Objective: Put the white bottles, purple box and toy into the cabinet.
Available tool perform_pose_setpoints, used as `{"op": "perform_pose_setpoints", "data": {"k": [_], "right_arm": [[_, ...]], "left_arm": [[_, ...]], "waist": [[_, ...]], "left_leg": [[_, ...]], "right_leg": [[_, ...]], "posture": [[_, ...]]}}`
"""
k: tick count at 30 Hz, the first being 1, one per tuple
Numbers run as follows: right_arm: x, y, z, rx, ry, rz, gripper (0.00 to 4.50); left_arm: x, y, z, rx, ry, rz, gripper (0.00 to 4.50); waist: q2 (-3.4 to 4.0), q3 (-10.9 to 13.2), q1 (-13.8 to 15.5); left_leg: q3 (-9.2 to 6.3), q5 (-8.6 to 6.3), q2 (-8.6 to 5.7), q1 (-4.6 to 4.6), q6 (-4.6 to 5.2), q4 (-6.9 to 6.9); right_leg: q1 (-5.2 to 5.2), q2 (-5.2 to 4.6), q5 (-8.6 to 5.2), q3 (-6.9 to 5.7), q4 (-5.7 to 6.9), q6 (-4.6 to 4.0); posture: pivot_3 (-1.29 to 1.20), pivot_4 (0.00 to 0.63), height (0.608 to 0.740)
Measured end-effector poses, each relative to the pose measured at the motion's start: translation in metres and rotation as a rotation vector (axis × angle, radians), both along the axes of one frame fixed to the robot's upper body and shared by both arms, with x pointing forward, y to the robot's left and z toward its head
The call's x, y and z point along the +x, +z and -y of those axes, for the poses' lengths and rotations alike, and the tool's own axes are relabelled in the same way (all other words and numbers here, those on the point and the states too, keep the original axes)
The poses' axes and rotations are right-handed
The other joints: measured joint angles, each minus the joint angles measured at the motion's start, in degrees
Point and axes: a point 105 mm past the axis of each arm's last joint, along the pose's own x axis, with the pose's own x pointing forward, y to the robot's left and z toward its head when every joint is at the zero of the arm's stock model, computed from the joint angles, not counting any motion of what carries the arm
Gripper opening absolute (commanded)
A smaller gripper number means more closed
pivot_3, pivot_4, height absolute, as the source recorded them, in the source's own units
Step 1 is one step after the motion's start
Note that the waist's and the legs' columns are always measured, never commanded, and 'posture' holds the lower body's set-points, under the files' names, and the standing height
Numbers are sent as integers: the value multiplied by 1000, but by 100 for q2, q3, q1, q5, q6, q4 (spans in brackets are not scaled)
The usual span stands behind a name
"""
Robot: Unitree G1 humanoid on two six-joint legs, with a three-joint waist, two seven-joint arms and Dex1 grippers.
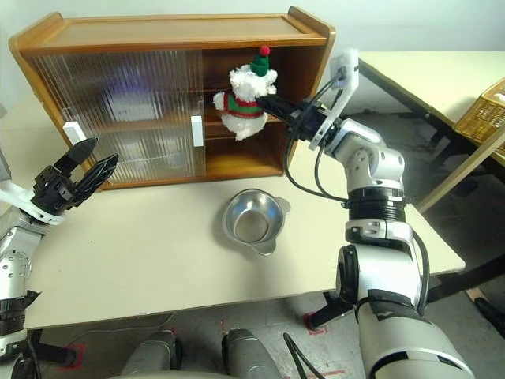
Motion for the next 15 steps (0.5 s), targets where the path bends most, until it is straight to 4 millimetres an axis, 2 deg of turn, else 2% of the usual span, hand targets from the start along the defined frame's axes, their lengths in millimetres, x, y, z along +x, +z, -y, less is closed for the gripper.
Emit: {"op": "perform_pose_setpoints", "data": {"k": [15], "right_arm": [[37,-2,-9,-49,-148,-11,13]], "left_arm": [[-5,-2,1,-12,18,4,4500]], "waist": [[0,0,54]], "left_leg": [[0,-2,20,-9,-4,-4]], "right_leg": [[-14,-1,8,-3,1,-21]], "posture": [[21,38,740]]}}
